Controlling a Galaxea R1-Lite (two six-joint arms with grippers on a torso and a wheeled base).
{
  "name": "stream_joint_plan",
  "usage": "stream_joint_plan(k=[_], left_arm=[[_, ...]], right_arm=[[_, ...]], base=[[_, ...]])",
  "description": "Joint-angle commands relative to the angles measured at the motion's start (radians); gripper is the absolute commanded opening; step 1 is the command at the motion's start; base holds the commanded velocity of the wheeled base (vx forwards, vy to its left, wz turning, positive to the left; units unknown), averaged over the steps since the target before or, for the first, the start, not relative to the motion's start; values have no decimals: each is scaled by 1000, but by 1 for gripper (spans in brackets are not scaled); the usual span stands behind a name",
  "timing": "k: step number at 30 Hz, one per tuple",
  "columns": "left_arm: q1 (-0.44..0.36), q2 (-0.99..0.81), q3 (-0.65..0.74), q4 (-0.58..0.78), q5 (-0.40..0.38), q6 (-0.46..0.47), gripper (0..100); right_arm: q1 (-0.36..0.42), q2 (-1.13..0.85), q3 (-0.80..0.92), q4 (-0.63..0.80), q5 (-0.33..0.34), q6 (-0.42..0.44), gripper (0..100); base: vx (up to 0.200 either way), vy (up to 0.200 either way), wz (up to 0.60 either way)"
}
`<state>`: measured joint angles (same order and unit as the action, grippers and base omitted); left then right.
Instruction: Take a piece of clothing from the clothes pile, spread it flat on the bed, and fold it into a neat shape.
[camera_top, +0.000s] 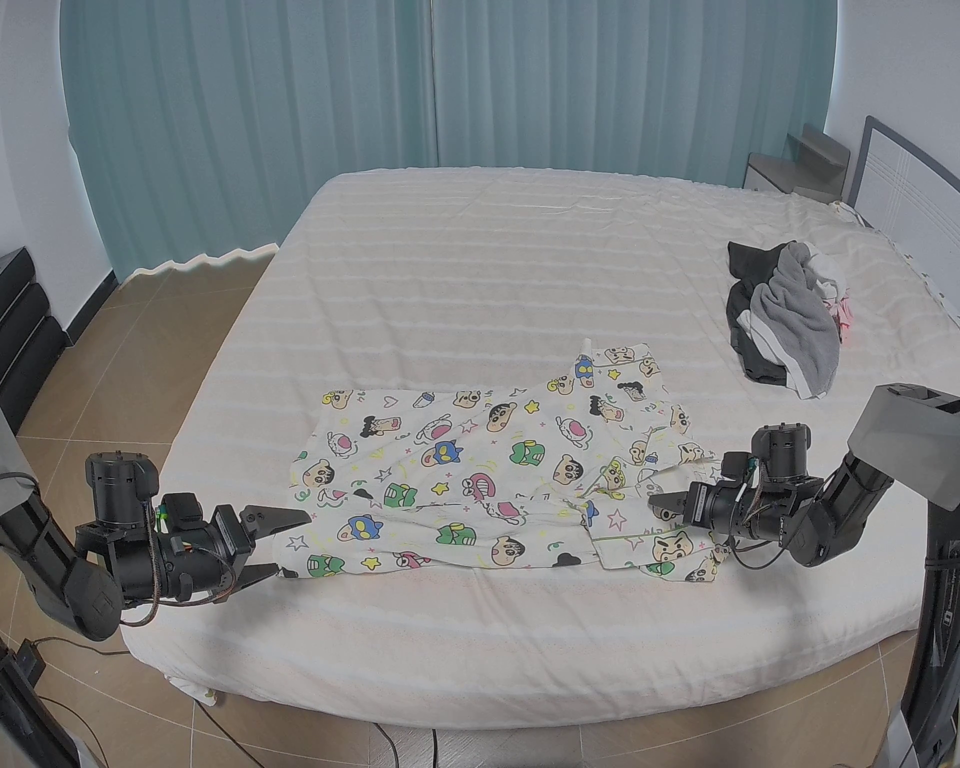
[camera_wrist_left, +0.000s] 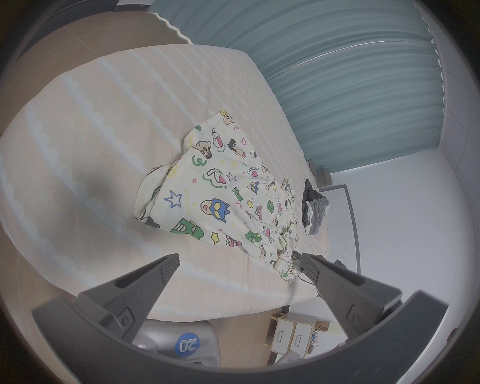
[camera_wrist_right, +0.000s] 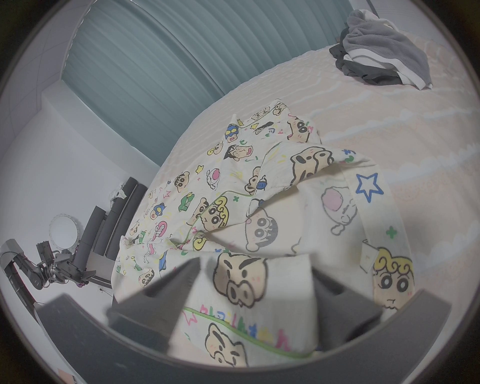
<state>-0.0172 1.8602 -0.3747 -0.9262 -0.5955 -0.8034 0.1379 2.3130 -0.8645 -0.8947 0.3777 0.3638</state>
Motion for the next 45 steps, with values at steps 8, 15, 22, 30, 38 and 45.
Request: stream_joint_plan(k=[8, 15, 22, 30, 38, 45], left_arm=[[0, 8, 11, 0, 0, 0, 100], [0, 8, 11, 0, 0, 0, 100], [2, 10, 10, 0, 0, 0, 100], [3, 10, 10, -2, 0, 0, 100], [3, 14, 11, -13, 0, 0, 100], [2, 14, 10, -14, 3, 1, 100]], right_arm=[[-37, -23, 18, -35, 87, 10, 0], [-50, -24, 15, -95, 90, 15, 0], [-60, -26, -2, -110, 83, 18, 0], [-64, -21, -41, -110, 52, 41, 0], [-60, -20, -18, -110, 44, 38, 0], [-55, -26, 24, -110, 44, 32, 100]], base=[[0, 0, 0], [0, 0, 0], [0, 0, 0], [0, 0, 0], [0, 0, 0], [0, 0, 0]])
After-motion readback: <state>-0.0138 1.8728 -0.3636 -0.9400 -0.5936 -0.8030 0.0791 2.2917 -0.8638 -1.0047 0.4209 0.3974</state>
